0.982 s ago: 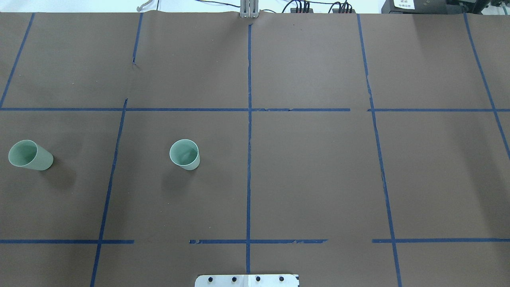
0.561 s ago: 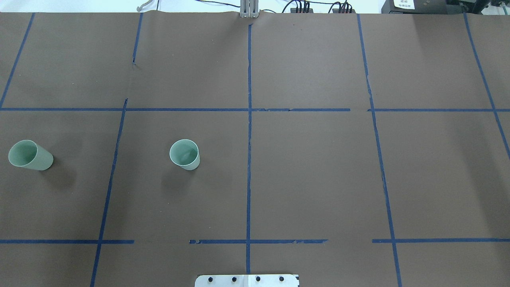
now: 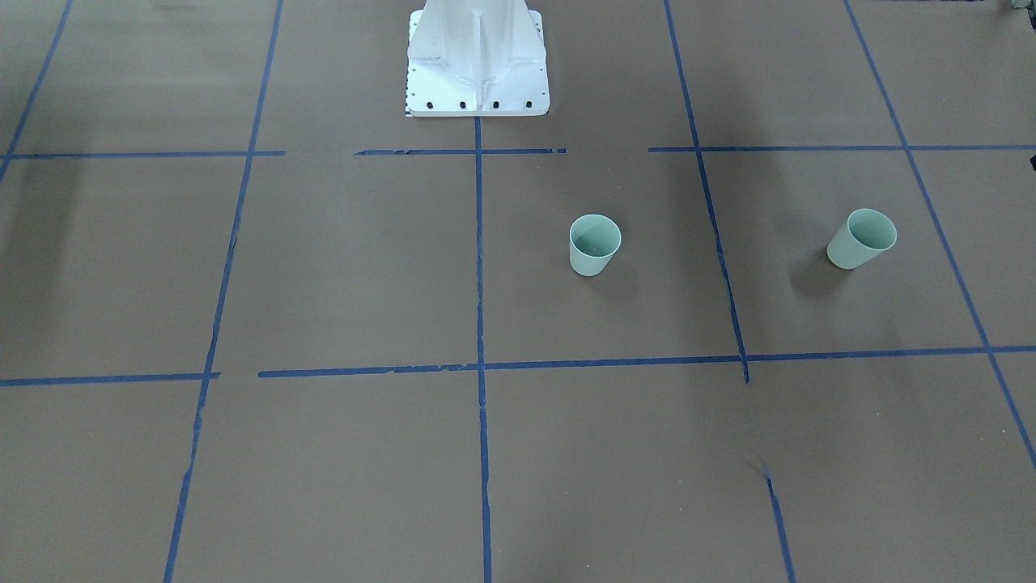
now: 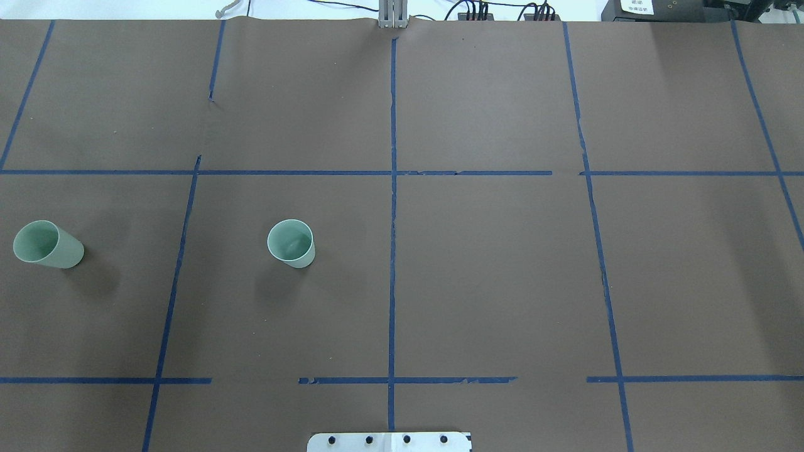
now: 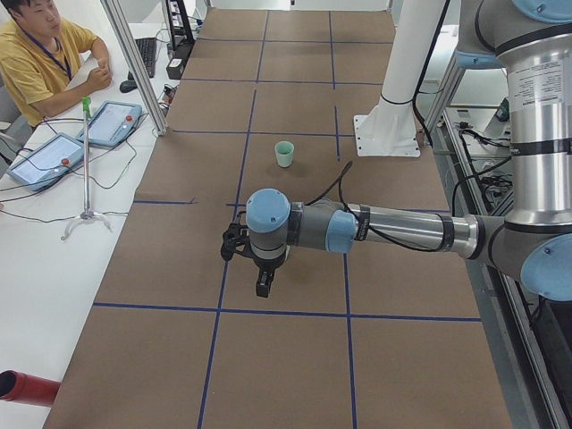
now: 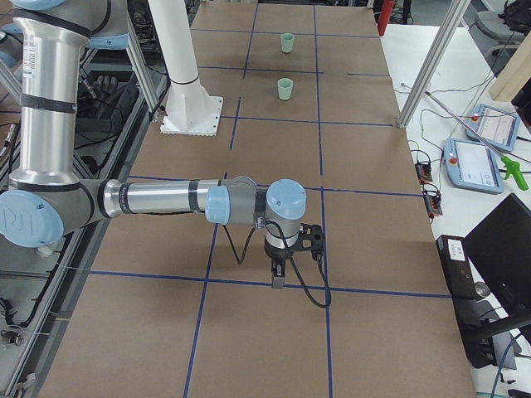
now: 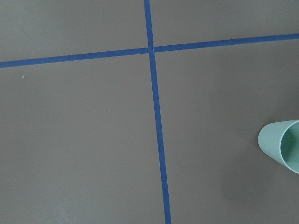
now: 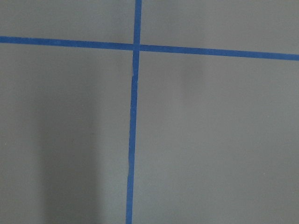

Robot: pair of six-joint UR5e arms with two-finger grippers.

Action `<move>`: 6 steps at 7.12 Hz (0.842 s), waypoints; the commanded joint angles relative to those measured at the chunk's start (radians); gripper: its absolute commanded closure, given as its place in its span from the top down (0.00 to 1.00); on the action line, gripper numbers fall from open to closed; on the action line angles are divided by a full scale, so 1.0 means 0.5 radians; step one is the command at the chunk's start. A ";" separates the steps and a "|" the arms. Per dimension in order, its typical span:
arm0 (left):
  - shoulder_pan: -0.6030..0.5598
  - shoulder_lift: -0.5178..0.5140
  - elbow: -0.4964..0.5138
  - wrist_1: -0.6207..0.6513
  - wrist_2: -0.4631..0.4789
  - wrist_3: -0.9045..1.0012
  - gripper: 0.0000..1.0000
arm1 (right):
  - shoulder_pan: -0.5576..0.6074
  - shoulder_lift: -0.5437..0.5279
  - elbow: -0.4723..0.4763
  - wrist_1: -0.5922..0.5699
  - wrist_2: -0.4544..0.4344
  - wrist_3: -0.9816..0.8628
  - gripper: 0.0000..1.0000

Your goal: Stack cups

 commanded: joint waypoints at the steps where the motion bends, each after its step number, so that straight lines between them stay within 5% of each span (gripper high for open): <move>1: 0.194 0.017 0.024 -0.278 0.013 -0.413 1.00 | -0.003 0.000 0.000 0.000 0.000 0.000 1.00; 2: 0.395 0.033 0.049 -0.614 0.281 -0.875 1.00 | -0.003 0.000 0.000 0.000 0.000 0.000 1.00; 4: 0.697 0.030 0.281 -1.225 0.406 -1.451 1.00 | 0.000 0.000 0.000 0.000 0.000 0.000 1.00; 6: 0.866 0.027 0.319 -1.360 0.434 -1.689 1.00 | -0.003 0.000 0.000 0.000 0.000 0.000 1.00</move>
